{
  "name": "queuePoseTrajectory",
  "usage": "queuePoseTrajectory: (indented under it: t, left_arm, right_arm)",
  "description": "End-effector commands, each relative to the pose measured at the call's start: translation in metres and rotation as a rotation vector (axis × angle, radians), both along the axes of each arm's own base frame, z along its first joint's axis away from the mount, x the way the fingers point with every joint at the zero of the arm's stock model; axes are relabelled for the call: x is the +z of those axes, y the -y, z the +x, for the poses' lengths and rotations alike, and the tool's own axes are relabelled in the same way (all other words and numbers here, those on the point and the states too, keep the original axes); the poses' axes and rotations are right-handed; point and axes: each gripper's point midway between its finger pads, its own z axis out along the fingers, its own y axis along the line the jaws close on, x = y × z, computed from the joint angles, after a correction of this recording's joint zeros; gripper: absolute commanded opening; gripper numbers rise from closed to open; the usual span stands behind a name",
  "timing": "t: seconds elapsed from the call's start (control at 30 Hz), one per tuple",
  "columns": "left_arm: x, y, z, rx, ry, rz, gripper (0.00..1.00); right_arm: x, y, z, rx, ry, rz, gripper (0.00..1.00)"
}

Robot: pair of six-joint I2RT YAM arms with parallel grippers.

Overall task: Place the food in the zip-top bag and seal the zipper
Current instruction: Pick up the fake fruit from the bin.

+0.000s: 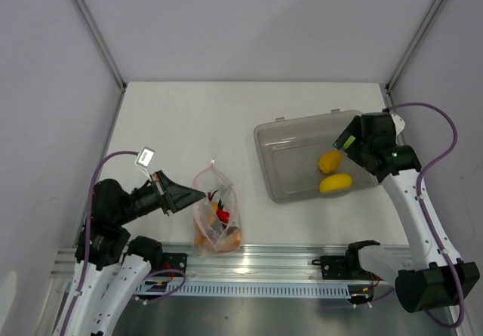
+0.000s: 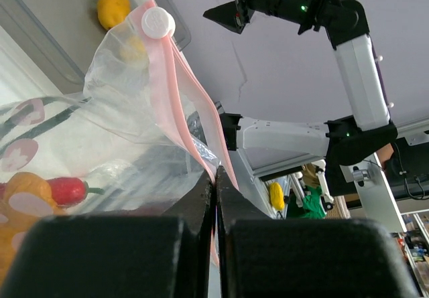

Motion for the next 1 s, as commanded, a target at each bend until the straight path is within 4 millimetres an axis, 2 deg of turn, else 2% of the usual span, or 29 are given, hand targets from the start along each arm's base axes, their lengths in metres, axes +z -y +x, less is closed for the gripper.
queuePoseTrajectory:
  t: [0.0, 0.13, 0.33, 0.4, 0.6, 0.8, 0.97]
  left_arm:
    - [0.009, -0.001, -0.002, 0.001, 0.050, 0.011, 0.00]
    - [0.007, -0.001, -0.003, -0.001, 0.048, 0.012, 0.01]
    - [0.003, -0.001, -0.002, -0.005, 0.044, 0.013, 0.01]
    - [0.001, 0.000, -0.002, -0.007, 0.039, 0.014, 0.00]
    - [-0.003, 0.000, -0.001, -0.017, 0.035, 0.023, 0.00]
    - [-0.007, 0.001, -0.001, -0.023, 0.031, 0.023, 0.00]
    - [-0.008, 0.003, 0.000, -0.032, 0.028, 0.021, 0.01]
  right_arm:
    - [-0.005, 0.007, 0.003, -0.039, -0.043, 0.035, 0.99]
    - [-0.022, 0.021, 0.016, -0.105, -0.128, 0.020, 0.99]
    - [-0.033, 0.021, 0.036, -0.121, -0.195, 0.020, 0.99]
    - [-0.044, 0.022, 0.043, -0.128, -0.228, 0.016, 0.99]
    - [-0.072, 0.014, 0.063, -0.079, -0.275, 0.025, 0.99]
    - [-0.111, 0.002, 0.074, -0.019, -0.335, 0.060, 0.99]
    - [-0.134, -0.005, 0.079, 0.006, -0.351, 0.080, 0.97]
